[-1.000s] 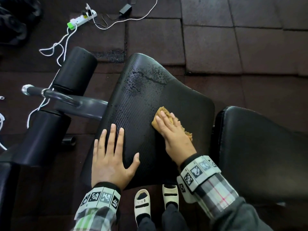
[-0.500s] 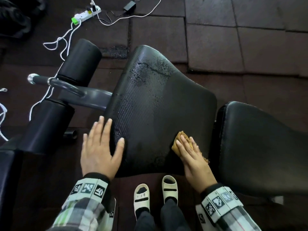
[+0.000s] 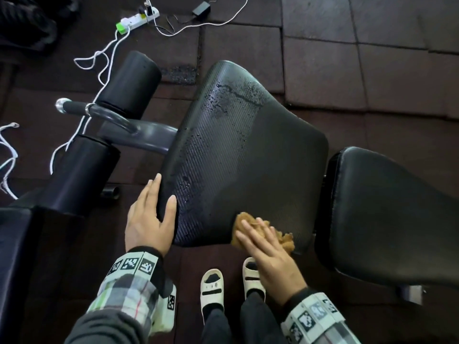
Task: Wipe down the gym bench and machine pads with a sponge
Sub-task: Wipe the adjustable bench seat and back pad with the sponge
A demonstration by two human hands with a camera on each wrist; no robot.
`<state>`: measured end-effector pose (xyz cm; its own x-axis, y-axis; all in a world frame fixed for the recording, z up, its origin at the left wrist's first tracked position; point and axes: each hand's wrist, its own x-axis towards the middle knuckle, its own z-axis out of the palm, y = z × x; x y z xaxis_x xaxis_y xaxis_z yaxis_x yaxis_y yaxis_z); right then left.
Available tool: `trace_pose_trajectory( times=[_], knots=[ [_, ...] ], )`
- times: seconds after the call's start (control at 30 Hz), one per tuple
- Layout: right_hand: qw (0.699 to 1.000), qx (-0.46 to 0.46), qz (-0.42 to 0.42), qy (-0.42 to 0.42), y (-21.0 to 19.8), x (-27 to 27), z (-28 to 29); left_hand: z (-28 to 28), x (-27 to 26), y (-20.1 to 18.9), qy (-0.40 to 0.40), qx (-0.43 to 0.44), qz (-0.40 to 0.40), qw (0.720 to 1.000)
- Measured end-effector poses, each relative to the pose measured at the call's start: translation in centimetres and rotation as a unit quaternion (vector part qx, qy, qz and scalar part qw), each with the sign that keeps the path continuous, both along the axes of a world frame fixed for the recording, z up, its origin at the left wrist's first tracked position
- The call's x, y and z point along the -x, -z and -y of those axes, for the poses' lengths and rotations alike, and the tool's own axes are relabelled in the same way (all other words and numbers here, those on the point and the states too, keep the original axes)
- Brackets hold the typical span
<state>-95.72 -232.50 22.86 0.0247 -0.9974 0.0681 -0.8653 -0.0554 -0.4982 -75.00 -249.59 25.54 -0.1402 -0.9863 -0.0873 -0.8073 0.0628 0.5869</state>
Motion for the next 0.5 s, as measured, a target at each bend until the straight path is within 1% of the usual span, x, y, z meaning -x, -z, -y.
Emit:
trace_pose_trajectory(
  times=[0.07,0.13,0.23,0.3,0.37,0.43,0.5],
  knots=[
    [0.998,-0.012,0.011,0.054,0.3,1.9,-0.5,0.1,0.0,0.1,0.0,0.001,0.001,1.0],
    [0.995,-0.006,0.035,0.099,0.4,3.1,0.7,0.1,0.0,0.1,0.0,0.005,0.0,1.0],
    [0.992,0.01,0.038,0.119,0.0,3.2,4.1,0.0,0.1,0.1,-0.002,0.012,-0.003,1.0],
    [0.993,0.023,0.031,0.113,-0.5,2.0,6.4,0.0,0.1,0.0,-0.001,0.012,-0.004,1.0],
    [0.995,0.037,0.03,0.088,-1.0,0.1,7.5,0.0,0.1,0.0,-0.002,0.005,-0.004,1.0],
    [0.998,0.033,0.042,0.043,-1.4,-1.7,7.1,0.0,0.1,-0.1,-0.003,0.007,-0.005,1.0],
    [0.999,0.018,0.051,-0.005,-1.5,-2.6,5.5,-0.1,0.2,-0.2,-0.004,0.009,-0.005,1.0]
  ],
)
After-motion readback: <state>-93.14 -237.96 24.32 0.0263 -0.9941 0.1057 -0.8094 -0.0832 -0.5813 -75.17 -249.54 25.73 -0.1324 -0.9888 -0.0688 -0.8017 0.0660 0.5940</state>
